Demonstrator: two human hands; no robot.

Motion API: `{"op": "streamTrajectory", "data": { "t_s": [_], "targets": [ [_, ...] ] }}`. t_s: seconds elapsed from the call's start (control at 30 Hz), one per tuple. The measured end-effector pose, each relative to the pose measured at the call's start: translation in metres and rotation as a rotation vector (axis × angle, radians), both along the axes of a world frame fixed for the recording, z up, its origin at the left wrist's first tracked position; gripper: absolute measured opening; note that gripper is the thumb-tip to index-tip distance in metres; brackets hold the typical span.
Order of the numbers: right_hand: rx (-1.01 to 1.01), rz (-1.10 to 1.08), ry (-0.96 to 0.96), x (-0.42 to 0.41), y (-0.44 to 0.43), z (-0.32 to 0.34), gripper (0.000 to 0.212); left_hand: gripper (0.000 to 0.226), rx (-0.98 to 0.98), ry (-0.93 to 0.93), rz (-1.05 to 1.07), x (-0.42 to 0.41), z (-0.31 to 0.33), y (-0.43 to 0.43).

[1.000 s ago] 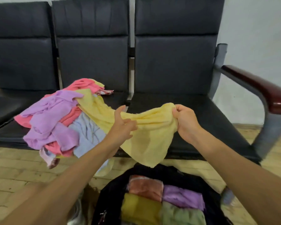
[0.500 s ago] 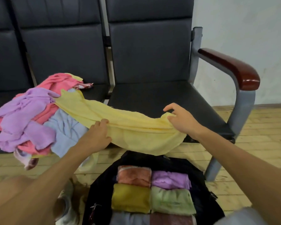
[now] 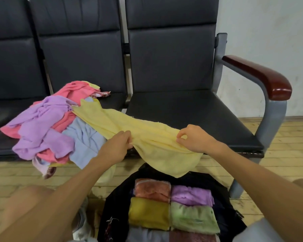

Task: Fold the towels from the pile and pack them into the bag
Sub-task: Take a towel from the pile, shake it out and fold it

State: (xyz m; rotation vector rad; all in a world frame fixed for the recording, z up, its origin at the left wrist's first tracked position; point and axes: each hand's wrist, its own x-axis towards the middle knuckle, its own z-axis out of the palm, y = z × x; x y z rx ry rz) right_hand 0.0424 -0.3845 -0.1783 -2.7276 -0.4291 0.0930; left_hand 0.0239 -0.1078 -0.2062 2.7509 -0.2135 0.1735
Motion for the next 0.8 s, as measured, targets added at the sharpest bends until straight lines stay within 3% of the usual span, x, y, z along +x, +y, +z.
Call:
{"op": "streamTrajectory", "data": {
  "t_s": [0.17,0.33,0.4,0.5,0.6,0.73,0.8],
  "targets": [
    [-0.122,-0.014,-0.117,0.006,0.017,-0.005,0.025,0.035,-0.193,0.064,-0.184,-0.017,0.0,-0.016],
    [-0.229,0.158,-0.186,0.007,0.031,-0.012,0.049,0.03,-0.335,0.064,-0.227,-0.031,0.004,-0.027],
    [-0.272,0.177,-0.174,0.008,0.034,-0.011,0.048,0.029,-0.538,0.07,-0.171,-0.032,0.003,-0.03],
    [-0.282,0.127,-0.206,0.009,0.035,-0.008,0.037,0.026,-1.071,0.121,0.048,-0.038,0.012,-0.036],
    [-0.247,0.063,-0.247,0.006,0.032,-0.009,0.03,0.025,-1.406,0.126,0.21,-0.036,0.018,-0.033],
    [-0.203,0.021,-0.215,0.002,0.026,-0.009,0.026,0.045,-1.662,0.241,0.378,-0.032,0.018,-0.022],
    [-0.221,0.0,-0.165,0.003,0.023,-0.01,0.033,0.019,-1.697,0.317,0.46,-0.033,0.016,-0.019]
  ]
}}
